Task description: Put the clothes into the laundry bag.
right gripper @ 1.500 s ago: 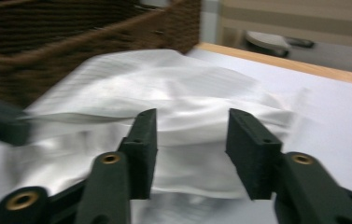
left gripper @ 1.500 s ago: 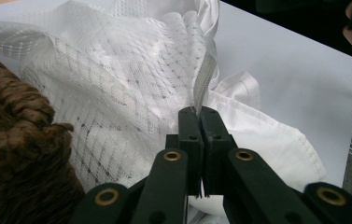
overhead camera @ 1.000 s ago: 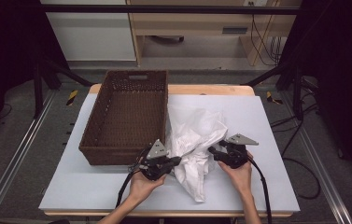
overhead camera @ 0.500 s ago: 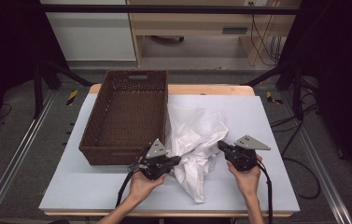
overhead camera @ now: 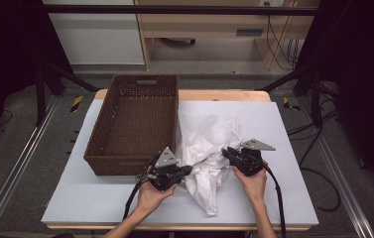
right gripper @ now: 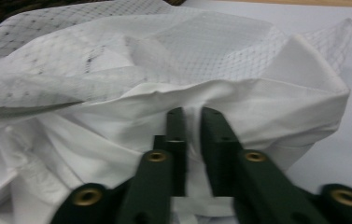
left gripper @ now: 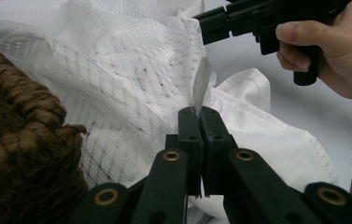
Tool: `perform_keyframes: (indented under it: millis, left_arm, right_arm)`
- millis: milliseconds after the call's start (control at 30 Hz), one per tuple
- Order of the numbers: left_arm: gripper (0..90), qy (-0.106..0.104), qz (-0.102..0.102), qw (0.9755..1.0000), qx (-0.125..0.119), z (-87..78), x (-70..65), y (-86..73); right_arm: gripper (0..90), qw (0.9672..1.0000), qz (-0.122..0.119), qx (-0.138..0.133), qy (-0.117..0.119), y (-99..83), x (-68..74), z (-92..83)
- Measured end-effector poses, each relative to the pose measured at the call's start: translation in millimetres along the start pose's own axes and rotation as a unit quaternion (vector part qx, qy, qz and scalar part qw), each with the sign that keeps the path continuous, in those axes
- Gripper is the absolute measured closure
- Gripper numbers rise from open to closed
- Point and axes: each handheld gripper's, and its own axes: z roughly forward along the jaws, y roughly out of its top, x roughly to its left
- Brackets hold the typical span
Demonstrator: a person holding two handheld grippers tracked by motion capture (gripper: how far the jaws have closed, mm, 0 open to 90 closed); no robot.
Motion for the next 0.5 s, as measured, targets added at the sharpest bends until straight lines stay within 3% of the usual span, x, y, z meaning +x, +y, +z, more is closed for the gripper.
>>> perform_keyframes:
  millis: [133,267,300,400,500]
  left_arm:
    - [88.1,0.0,-0.002,1.0,-0.002,-1.2,0.6,0.3]
    - [88.1,0.001,-0.002,1.0,-0.003,-1.6,0.5,0.6]
    - [88.1,0.001,-0.002,1.0,-0.004,-1.8,0.4,0.7]
    - [88.1,0.002,-0.003,1.0,-0.007,-3.1,1.1,1.7]
    - [88.1,0.002,-0.007,0.9999,-0.011,-4.8,1.2,2.4]
  right_arm:
    - [90.0,0.9997,-0.024,-0.006,-0.004,2.4,3.9,-10.0]
    - [90.0,0.9992,-0.029,-0.026,0.001,5.4,4.2,-24.6]
    - [90.0,0.9992,-0.026,-0.028,0.009,6.5,5.2,-27.9]
    - [90.0,0.9969,-0.052,-0.04,0.043,11.3,21.0,-40.1]
    - [90.0,0.9908,-0.071,-0.047,0.106,12.1,46.1,-44.5]
